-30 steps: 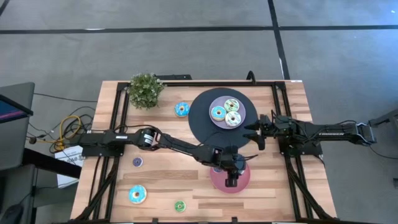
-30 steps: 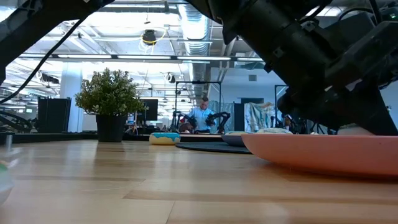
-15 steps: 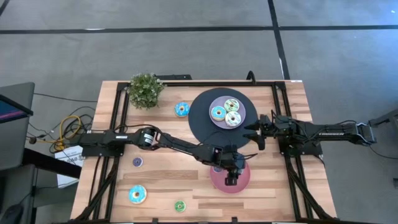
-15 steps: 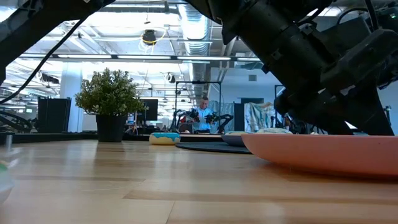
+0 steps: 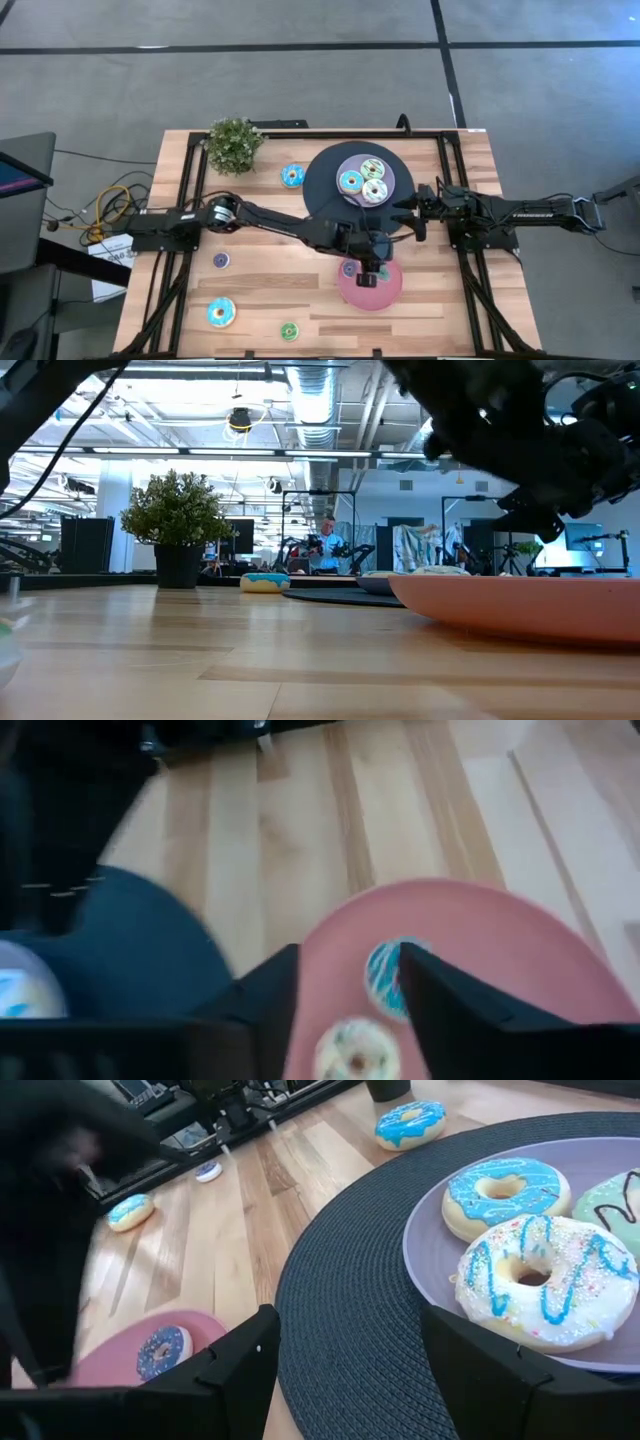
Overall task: Pick & Place donuts
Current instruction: Put the top big blue donut into the purple plate
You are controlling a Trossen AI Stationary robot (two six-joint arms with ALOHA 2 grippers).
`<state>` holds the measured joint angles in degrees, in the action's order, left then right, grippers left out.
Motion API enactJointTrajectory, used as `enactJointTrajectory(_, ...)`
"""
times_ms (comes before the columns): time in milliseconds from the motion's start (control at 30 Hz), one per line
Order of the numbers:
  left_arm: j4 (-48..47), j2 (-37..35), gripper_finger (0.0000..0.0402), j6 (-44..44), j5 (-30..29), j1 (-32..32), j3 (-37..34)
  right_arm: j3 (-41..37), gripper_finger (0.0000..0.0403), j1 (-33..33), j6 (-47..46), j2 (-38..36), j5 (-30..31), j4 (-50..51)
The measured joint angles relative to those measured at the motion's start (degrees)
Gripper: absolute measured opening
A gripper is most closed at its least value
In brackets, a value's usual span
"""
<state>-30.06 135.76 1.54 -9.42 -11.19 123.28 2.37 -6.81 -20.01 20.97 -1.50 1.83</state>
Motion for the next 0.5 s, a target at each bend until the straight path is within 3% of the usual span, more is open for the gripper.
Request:
enactJointTrajectory(200,-12.2,-2.3,0.0016,3.9,-1.5,0.2,-0.3,0.0,0.0232,0.0,0.0,0.0,0.0,0.0)
enactJointTrajectory(367,-13.3,-4.8,0.0008,3.1,-2.9,0.2,-8.3,0.0,0.0232,0.0,0.0,0.0,0.0,0.1)
enactJointTrajectory(500,-5.4,-12.2,0.0002,0.5,-2.9,-0.1,-22.4,0.0,0.0232,0.0,0.0,0.0,0.0,0.4)
